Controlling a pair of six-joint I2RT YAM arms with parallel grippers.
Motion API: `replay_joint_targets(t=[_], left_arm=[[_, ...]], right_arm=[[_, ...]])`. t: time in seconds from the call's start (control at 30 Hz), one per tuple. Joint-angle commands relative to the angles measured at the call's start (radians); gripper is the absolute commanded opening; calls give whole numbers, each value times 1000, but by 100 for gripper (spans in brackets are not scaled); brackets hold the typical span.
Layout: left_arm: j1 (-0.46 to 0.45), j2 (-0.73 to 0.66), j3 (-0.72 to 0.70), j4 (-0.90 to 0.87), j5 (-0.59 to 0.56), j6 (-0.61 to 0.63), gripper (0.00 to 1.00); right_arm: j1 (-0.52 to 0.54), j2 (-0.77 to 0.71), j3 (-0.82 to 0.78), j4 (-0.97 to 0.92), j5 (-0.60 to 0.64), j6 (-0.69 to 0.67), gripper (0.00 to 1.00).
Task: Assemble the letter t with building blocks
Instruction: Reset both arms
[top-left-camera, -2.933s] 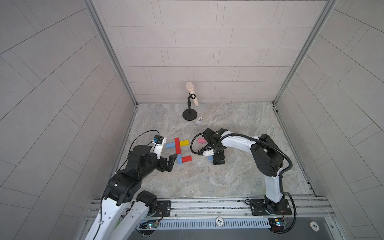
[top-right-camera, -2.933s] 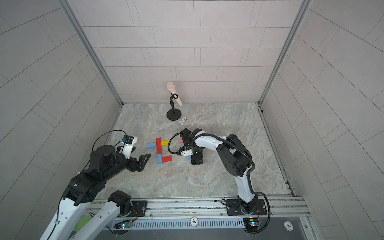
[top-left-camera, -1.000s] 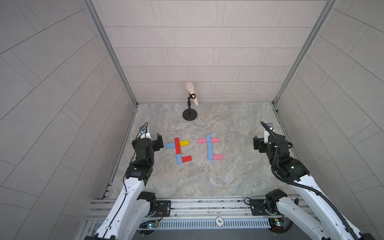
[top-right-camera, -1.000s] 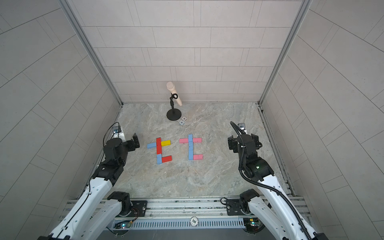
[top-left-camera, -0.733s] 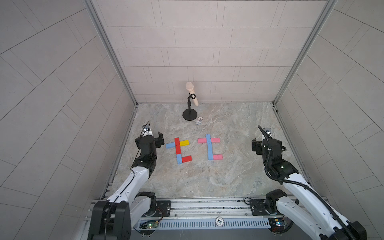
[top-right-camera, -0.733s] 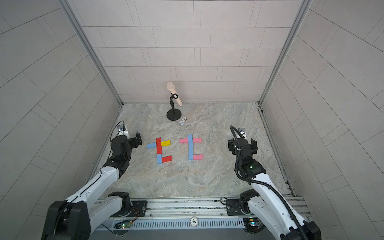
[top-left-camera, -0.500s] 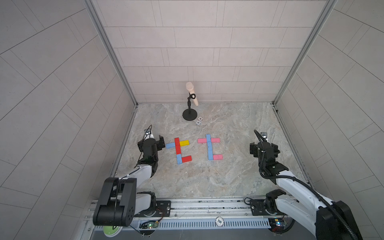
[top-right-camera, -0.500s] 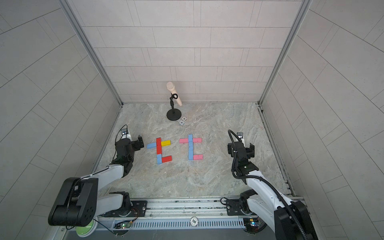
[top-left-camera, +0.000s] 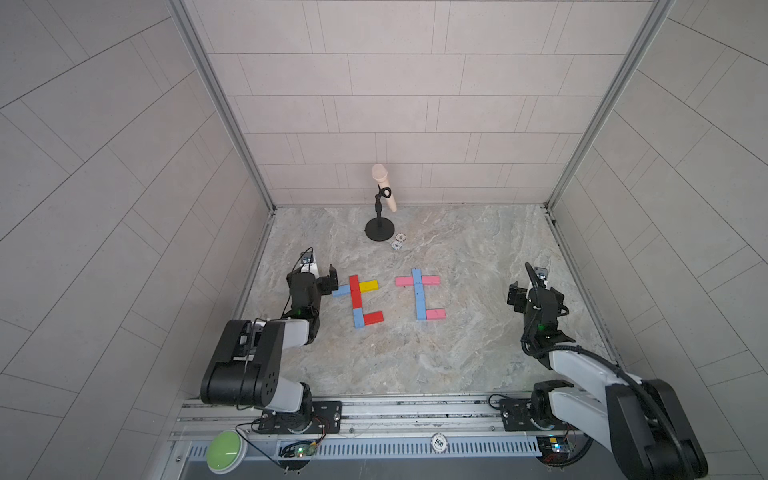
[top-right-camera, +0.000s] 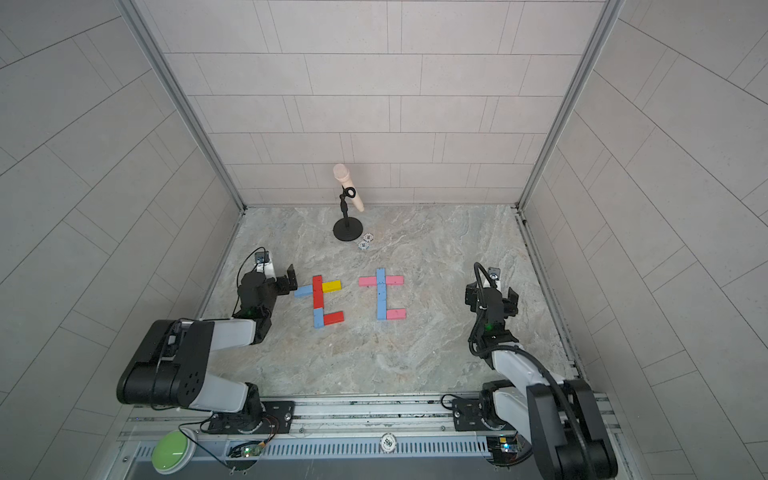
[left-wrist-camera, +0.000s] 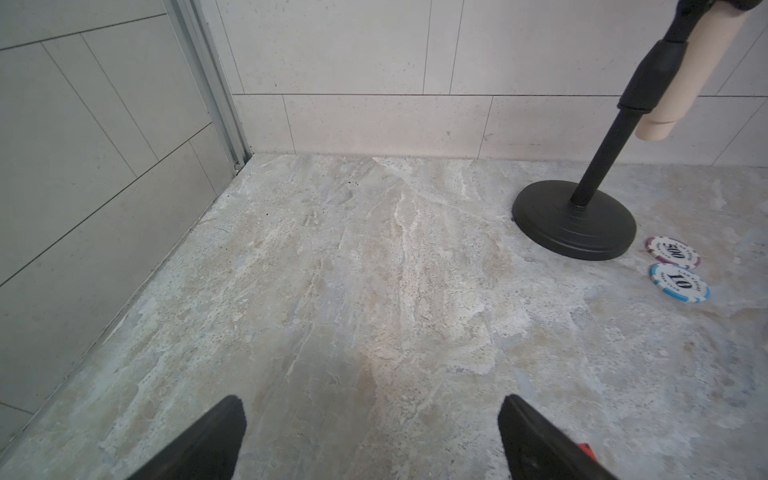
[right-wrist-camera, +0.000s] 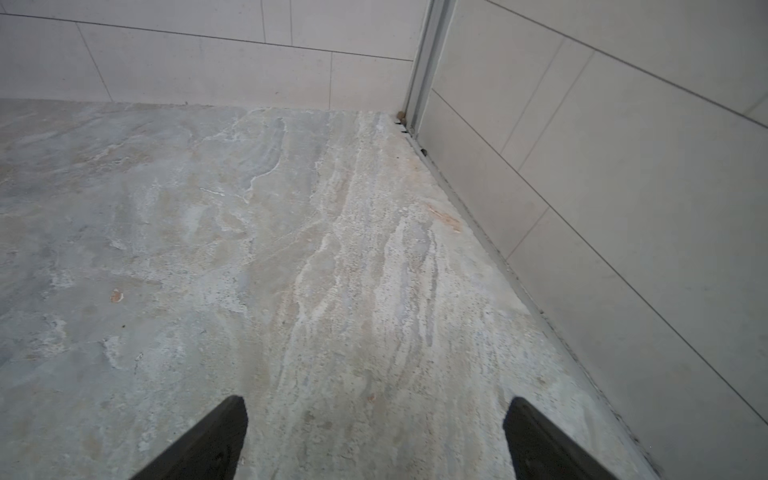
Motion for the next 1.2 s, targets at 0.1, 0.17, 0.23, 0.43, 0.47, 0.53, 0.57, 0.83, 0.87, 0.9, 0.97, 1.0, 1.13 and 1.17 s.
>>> replay_joint_targets(t=[0.1,0.17,0.23,0.43,0.47,0.53,0.57,0.83,0.87,0.9,0.97,1.0,1.13,1.17], left_arm=[[-5,2,18,31,12,19,100],[-7,2,18,31,12,19,100],[-7,4,19,30,11,20,100],[-7,4,20,28,9,21,100],[-7,4,21,27,9,21,100],[-7,3,20,27,9,22,100],[-7,4,19,27,9,21,100],[-10,-1,16,32,7,23,100],[-11,0,16,32,6,25,100],[-12,1,16,31,5,24,100],[-11,1,16,32,5,24,100],[-12,-1,16,32,4,24,100],[-12,2,18,29,4,25,100],[-15,1,18,33,2,28,100]], right_arm=[[2,290,155,149,-82,4,100],[15,369,189,162,-63,-11,100],[23,362,200,126,-43,-5,99],[25,359,197,130,-40,-7,99],[24,359,196,131,-40,-7,100],[25,359,196,131,-39,-7,99],[25,359,197,131,-40,-7,99],[25,362,200,128,-41,-6,100],[25,359,195,131,-40,-7,100],[26,359,197,131,-40,-7,99],[26,359,197,131,-40,-7,100],[27,359,196,132,-39,-8,99],[26,359,196,131,-40,-7,100],[27,359,196,131,-40,-7,100]])
